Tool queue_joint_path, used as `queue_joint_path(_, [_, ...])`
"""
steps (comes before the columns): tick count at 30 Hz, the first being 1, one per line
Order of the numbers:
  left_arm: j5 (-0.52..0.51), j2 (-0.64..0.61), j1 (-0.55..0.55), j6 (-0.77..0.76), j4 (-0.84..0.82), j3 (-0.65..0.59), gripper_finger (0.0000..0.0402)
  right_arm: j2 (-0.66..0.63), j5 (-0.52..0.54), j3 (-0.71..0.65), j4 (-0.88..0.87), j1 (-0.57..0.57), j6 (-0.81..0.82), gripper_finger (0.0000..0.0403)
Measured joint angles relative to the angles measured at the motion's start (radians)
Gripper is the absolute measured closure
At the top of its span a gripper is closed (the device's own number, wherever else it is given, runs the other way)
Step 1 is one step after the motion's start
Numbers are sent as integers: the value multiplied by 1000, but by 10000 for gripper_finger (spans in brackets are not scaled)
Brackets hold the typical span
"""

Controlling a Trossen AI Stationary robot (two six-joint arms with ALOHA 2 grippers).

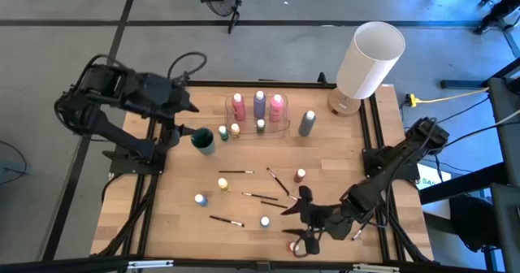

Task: Pick & Place Paint Supplies
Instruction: Put the black paint brush into the green cup

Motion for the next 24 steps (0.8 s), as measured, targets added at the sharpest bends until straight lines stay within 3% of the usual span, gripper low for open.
queue_joint_path(3, [-43, -56, -64, -83, 6, -97, 95, -22, -71, 0, -101, -2, 76, 167])
queue_joint_path(7, [-104, -132, -158, -229, 20, -245, 95, -70, -296, 0, -230, -9, 175, 167])
queue_joint_path(12, [-241, -217, -258, -315, 123, -444, 95, -104, -455, 0, -356, -1, 433, 167])
queue_joint_path(15, [-267, -248, -293, -369, 182, -543, 95, -105, -532, 0, -438, 6, 668, 167])
queue_joint_path(20, [-283, -266, -339, -393, 279, -658, 95, -105, -647, 0, -554, 6, 1191, 167])
queue_joint_path(24, [-497, -265, -364, -344, 438, -729, 95, -105, -823, 0, -584, 7, 1524, 167])
